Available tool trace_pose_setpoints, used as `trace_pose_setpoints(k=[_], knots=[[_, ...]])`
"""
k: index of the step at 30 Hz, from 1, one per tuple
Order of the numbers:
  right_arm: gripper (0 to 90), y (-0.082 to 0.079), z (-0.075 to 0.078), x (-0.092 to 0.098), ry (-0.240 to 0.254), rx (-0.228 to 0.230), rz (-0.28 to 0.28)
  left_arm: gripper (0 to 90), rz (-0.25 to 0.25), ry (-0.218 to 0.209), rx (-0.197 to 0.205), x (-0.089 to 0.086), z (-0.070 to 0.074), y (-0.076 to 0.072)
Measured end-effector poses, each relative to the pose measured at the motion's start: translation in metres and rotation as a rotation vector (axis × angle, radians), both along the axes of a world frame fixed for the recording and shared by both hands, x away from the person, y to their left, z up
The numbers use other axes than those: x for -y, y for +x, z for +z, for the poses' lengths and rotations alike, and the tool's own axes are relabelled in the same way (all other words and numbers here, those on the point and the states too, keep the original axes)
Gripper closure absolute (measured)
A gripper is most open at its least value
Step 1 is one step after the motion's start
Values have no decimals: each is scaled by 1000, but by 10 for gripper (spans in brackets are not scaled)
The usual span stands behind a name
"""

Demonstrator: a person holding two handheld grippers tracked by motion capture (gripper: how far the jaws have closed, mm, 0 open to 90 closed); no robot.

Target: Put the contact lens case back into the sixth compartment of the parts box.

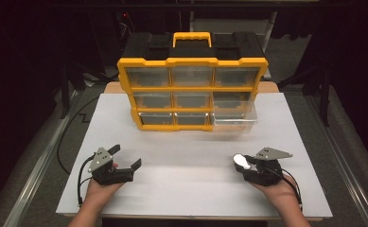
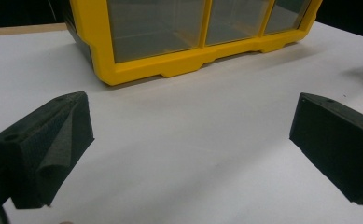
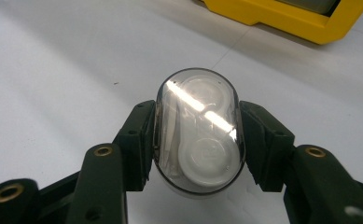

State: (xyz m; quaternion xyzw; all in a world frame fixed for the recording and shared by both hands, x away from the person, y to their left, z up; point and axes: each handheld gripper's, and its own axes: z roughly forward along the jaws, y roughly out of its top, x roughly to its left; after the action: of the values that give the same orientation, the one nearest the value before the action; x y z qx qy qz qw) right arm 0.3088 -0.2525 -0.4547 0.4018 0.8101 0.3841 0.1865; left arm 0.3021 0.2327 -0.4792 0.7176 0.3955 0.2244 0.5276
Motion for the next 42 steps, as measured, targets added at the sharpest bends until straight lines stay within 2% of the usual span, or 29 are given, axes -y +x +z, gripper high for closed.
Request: trace_pose_setpoints(k=[6, 14, 21, 28, 33, 39, 42], knots=[[498, 2, 9, -4, -51, -18, 36, 7, 4, -9, 11, 0, 1, -2], [497, 3, 12, -8, -109, -36, 71, 8, -4, -7, 14, 0, 2, -3], [498, 7, 13, -10, -123, -63, 96, 9, -8, -4, 12, 1, 1, -3], [497, 8, 11, -13, -169, -92, 115, 9, -8, -6, 18, 1, 1, -2], [497, 10, 13, -11, -179, -113, 123, 9, -10, -5, 21, 1, 1, -2], [498, 12, 14, -10, -193, -138, 135, 9, -7, -25, 27, 1, 2, -2], [498, 14, 15, -11, -207, -159, 140, 9, -14, -14, 27, 1, 1, -2]])
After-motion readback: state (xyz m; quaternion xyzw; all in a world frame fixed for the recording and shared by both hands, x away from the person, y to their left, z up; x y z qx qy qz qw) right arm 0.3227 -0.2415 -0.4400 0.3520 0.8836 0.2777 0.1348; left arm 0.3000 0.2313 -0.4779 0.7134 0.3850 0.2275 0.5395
